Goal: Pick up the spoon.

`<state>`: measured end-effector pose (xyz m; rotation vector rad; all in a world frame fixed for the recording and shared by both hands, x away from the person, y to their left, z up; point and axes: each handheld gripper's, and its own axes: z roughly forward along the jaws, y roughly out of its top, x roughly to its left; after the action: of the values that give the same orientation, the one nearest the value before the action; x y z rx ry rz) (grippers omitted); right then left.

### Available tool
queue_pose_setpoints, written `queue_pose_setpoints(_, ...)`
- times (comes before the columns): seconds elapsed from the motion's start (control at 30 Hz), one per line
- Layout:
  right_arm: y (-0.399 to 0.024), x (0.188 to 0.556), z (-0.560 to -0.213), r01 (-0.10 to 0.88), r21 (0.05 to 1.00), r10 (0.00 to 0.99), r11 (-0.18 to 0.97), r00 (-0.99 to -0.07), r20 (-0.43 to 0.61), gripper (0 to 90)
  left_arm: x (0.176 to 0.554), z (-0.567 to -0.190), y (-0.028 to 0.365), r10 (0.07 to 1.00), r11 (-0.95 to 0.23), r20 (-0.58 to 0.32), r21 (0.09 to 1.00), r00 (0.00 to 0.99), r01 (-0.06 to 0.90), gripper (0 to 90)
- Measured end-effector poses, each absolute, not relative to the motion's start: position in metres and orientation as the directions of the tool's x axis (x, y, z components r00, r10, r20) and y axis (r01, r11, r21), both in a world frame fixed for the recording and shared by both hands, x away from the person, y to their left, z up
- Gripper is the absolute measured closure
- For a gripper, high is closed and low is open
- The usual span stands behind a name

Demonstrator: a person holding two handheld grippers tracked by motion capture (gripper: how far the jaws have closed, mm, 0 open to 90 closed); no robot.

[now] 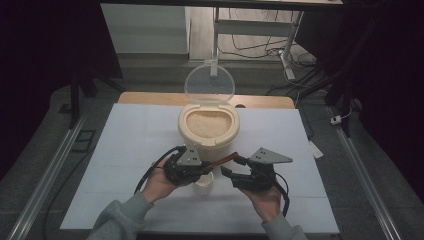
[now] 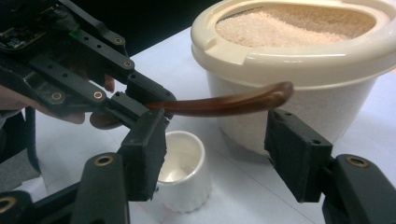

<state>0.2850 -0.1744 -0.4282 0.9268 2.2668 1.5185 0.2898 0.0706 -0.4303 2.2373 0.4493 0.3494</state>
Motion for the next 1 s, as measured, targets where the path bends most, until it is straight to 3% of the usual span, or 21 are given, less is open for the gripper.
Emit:
queue_pose_setpoints(0.33,-0.169,0.285,-0.430,0.381,0.906,0.653,0.186,-0.737,0.176,49.4,0.288,-0.431,0.068,0.427,-0.610,0.118,0.769,0.897,0.189,78.0)
queue_pose_setpoints(0.6,-0.176,0.288,-0.432,0.433,0.899,0.642,0.069,-0.709,0.292,59.1,0.279,-0.432,0.060,0.421,-0.661,0.227,0.740,0.878,0.126,78.1)
queue_pose_setpoints(1.0,-0.177,0.292,-0.434,0.466,0.885,0.615,-0.009,-0.695,0.373,60.8,0.277,-0.433,0.058,0.411,-0.675,0.251,0.730,0.876,0.107,78.2)
